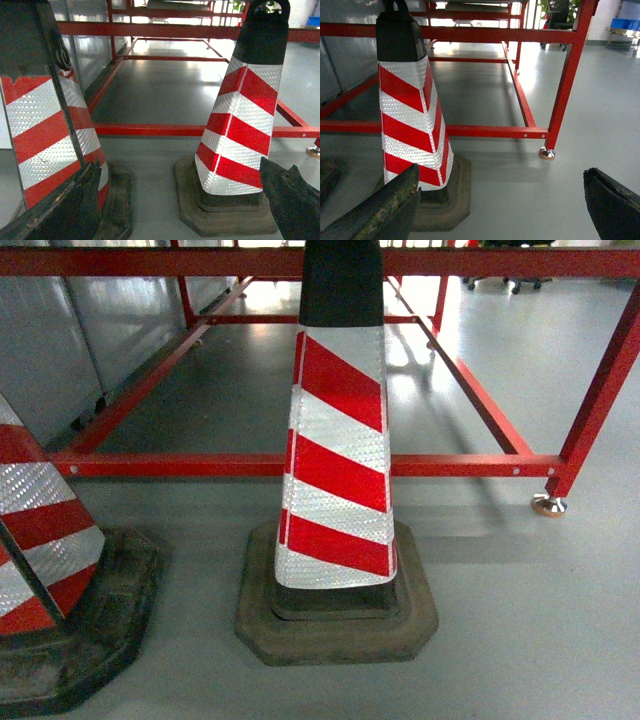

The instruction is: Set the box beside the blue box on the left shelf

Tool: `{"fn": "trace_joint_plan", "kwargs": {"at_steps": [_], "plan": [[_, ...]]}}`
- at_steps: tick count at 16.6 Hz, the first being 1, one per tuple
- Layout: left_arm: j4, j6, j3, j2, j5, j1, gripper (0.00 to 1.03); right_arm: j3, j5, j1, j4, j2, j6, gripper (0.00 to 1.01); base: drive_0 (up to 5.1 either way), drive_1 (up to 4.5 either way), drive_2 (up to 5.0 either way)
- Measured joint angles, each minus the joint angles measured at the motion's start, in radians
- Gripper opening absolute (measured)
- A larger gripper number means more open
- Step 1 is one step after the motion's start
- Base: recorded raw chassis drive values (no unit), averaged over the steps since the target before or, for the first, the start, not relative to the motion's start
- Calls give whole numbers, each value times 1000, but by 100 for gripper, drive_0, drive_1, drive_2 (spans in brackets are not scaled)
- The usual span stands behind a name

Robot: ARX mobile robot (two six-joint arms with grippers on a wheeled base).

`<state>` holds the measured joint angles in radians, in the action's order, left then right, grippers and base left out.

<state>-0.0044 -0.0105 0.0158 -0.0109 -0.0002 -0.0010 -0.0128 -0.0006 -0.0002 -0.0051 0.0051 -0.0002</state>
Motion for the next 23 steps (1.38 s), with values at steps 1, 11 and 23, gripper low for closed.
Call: {"fn": "trace_joint_plan", "kwargs": {"at_steps": [1, 11, 23], "plan": [[0, 0, 0, 0, 0, 0, 98, 0, 0, 0, 0, 0, 0, 98, 0, 0, 0], [0, 0, 0, 0, 0, 0, 98, 0, 0, 0, 0, 0, 0, 98, 0, 0, 0], [-3, 2, 0, 0, -1, 0, 98, 0, 1, 0, -1, 0, 0, 98, 0, 0, 0]]}}
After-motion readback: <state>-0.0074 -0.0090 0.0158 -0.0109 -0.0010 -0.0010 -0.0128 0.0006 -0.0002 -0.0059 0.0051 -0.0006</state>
